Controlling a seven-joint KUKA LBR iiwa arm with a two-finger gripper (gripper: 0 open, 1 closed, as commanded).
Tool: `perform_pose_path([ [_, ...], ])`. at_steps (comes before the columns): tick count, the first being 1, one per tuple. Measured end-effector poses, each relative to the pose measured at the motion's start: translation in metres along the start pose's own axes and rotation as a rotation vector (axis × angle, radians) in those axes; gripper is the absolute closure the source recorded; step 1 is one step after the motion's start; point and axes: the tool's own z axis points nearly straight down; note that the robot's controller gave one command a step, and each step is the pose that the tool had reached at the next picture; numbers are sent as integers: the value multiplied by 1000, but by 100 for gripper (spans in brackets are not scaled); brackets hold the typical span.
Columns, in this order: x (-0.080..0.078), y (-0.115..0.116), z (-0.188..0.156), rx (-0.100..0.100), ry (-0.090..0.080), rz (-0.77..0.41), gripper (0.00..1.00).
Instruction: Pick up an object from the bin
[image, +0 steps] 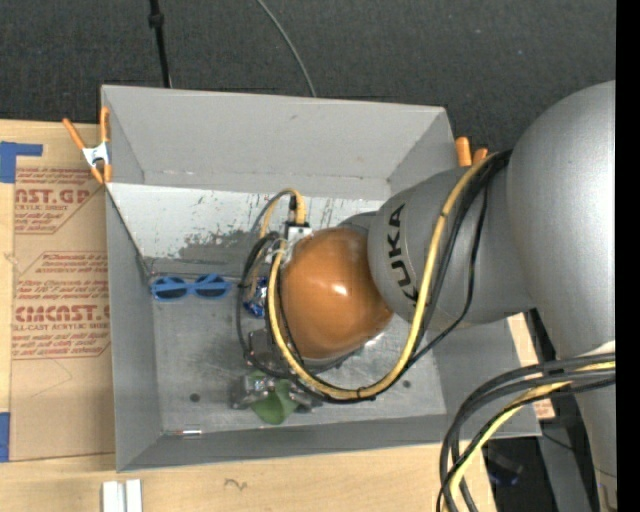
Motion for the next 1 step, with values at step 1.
perform_pose_path([
  [1, -3, -2, -97, 0, 7, 2, 100],
])
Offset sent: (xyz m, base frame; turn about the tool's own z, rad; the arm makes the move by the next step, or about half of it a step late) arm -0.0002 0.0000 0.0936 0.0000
